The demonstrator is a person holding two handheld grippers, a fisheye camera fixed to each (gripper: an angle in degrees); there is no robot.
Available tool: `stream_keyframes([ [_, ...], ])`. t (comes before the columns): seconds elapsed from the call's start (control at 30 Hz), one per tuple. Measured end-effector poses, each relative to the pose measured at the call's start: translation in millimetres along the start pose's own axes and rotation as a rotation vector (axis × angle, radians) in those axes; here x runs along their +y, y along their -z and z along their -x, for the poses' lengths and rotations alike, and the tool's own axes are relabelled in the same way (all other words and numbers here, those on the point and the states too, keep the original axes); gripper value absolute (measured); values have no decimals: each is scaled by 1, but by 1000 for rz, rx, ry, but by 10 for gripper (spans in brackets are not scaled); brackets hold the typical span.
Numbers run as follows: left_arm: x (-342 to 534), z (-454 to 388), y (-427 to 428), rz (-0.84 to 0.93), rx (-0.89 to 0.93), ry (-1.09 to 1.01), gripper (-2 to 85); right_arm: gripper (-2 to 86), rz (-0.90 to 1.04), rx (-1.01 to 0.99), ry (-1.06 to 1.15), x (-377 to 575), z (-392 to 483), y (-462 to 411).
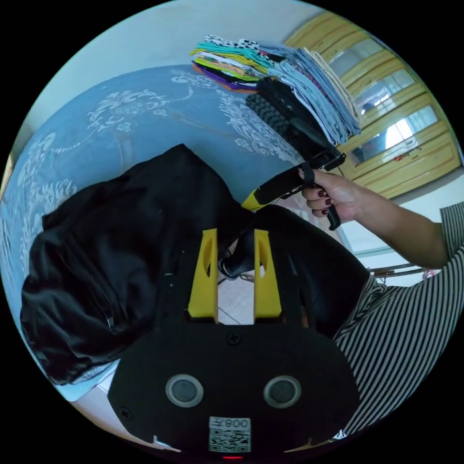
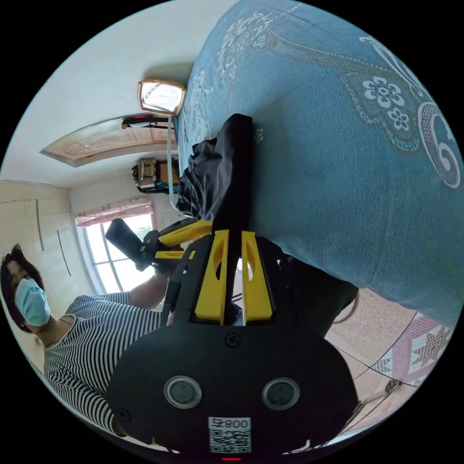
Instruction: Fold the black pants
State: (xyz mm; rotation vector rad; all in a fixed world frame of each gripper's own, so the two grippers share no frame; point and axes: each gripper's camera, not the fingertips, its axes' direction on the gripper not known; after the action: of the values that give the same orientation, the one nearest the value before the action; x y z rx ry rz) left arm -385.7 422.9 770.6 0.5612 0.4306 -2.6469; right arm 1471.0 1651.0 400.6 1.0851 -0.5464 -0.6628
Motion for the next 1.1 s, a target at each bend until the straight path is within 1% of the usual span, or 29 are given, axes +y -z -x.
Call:
stream_keyframes([
  [0.13,-23,-49,-30,71,-106,-83,113,47,-2,-41,15,2,-9,2],
  [0.27,-33,-81,-49,108,-238,-76,75,48,21,-73,42,0,-13,-3],
  [0.33,-33,-90,-48,92,-230,-73,67,49,12,-68,51,0,-15,3],
  [0.43,-32,-104,-42,52,-202,-56,60,59,-74,-39,37,-1,-25,29],
  [0.6,-33,-129,-38,26,-199,-71,57,83,-176,9,5,-36,-38,58],
  [0.7,-34,-144,-37,31,-210,-90,56,91,-163,35,10,-72,-37,53],
  [0.83,-37,-162,-34,37,-230,-109,56,94,-92,56,-17,-112,-44,35],
  [0.97,-40,-177,-28,45,-249,-128,55,86,-66,46,-38,-127,-52,29],
  [1.1,-41,-187,-20,53,-261,-145,54,68,-66,-5,-45,-128,-61,37],
])
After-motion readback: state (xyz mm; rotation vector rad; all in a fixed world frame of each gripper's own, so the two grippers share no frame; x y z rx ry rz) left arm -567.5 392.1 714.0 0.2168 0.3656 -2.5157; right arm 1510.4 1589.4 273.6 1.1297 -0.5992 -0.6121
